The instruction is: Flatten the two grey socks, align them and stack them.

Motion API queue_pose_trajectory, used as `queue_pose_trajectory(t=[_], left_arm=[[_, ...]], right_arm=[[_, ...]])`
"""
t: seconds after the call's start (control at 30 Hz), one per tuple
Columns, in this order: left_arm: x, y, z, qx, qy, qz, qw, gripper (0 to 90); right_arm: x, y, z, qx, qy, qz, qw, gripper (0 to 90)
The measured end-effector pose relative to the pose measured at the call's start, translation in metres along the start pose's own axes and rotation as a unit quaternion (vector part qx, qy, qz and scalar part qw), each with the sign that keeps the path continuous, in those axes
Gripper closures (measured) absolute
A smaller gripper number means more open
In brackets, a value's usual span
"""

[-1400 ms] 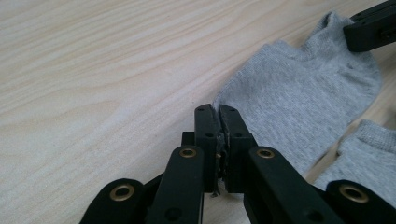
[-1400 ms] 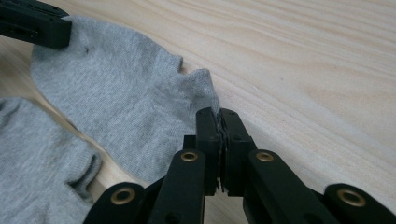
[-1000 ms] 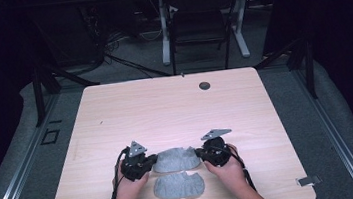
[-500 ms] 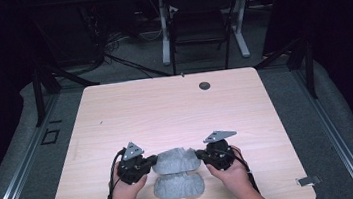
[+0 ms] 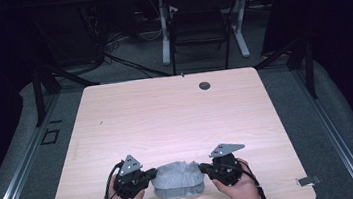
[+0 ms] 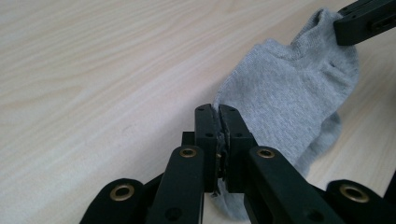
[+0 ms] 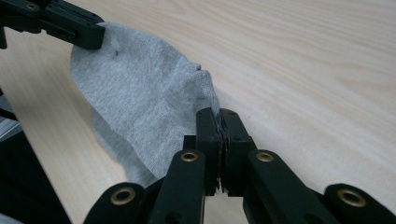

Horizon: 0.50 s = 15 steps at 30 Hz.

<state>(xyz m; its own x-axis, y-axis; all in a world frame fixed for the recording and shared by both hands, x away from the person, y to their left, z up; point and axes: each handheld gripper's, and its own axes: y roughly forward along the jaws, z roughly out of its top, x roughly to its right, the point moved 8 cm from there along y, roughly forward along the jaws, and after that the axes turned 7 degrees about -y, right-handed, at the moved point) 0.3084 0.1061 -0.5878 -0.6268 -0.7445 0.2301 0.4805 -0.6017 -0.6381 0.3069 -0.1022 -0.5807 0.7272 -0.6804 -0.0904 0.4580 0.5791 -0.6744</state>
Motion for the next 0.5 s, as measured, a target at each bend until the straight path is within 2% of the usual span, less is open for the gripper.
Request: queue_pose_trajectory(t=[0.03,0.07,0.1,0.17,0.23,0.27,0.5], left_arm=[[0.000,-0.001,-0.002,-0.003,0.003,-0.001,1.0000,87.5],[0.002,0.000,-0.004,-0.003,-0.002,-0.003,1.0000,87.5],[0.002,-0.001,-0.006,-0.008,0.004,-0.001,1.0000,87.5],[0.004,0.000,-0.008,-0.007,-0.002,-0.003,1.0000,87.5],[0.004,-0.001,-0.011,-0.010,0.001,-0.004,0.9999,87.5],[0.005,-0.001,-0.012,-0.009,-0.005,-0.004,0.9999,87.4],[0.004,0.004,-0.021,-0.023,0.001,-0.005,0.9997,87.4]], right_arm=[[-0.003,0.000,-0.002,0.001,0.003,0.004,1.0000,87.6],[-0.005,0.000,-0.004,0.000,-0.001,0.006,1.0000,87.6],[-0.007,0.000,-0.006,-0.003,0.000,0.007,1.0000,87.6],[-0.010,0.001,-0.009,-0.004,-0.001,0.009,1.0000,87.6],[-0.012,0.001,-0.011,-0.007,-0.002,0.011,0.9999,87.5],[-0.013,0.001,-0.011,-0.008,-0.002,0.012,0.9999,87.5],[-0.014,0.003,-0.020,-0.023,-0.003,0.014,0.9996,87.3]])
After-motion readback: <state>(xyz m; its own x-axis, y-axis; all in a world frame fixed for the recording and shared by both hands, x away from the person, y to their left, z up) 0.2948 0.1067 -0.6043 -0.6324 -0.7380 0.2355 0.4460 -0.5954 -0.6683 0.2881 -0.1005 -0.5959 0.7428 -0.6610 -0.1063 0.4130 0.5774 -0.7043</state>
